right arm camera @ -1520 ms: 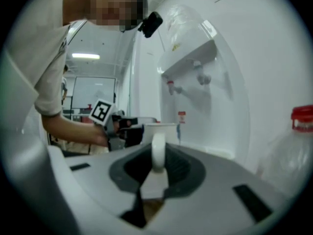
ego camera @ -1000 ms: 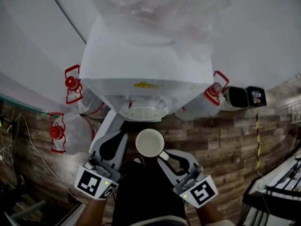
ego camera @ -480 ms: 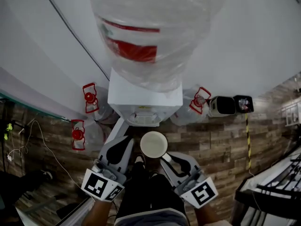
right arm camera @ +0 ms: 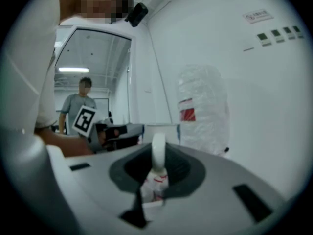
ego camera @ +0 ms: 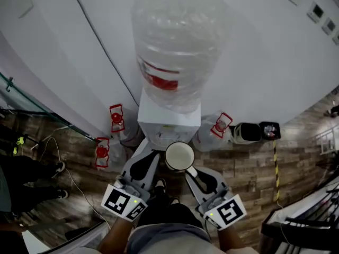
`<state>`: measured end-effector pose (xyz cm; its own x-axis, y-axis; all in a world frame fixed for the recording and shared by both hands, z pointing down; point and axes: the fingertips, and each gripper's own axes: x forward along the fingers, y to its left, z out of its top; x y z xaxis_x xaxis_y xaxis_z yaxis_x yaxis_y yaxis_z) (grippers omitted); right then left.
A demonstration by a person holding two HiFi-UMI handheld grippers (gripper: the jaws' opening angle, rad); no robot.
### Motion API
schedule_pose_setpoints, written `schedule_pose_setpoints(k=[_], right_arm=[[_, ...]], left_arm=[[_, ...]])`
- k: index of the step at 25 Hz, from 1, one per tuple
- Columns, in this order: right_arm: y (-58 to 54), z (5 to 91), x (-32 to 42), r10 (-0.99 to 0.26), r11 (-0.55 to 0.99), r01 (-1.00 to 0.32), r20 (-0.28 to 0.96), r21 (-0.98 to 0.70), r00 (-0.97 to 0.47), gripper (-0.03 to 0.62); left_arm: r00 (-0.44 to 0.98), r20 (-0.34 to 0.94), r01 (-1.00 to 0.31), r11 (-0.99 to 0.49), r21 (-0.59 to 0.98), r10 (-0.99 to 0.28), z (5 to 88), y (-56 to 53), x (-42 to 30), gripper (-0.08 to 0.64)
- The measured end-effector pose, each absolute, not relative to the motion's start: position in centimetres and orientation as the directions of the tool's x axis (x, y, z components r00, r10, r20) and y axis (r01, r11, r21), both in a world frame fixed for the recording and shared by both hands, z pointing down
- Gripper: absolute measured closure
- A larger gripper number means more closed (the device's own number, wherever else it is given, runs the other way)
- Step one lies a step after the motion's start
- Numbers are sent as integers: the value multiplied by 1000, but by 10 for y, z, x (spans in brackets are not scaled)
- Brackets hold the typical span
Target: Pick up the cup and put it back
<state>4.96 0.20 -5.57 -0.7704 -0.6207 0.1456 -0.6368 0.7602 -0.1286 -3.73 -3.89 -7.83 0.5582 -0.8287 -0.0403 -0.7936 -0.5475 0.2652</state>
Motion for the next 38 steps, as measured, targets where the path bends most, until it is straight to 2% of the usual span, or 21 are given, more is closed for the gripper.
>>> schedule_pose_setpoints(k=[13,38], right_arm=[[45,-88,74,-686,702,-698,125,-145,-716,520],[54,-91,78,-693,696,-702,118,-151,-711,520]], left_arm=[[486,-32,-820,-469,327,-873,-98,6,-19,552],[483,-37,-817,-465,340,-875,-95,16,-17,552]])
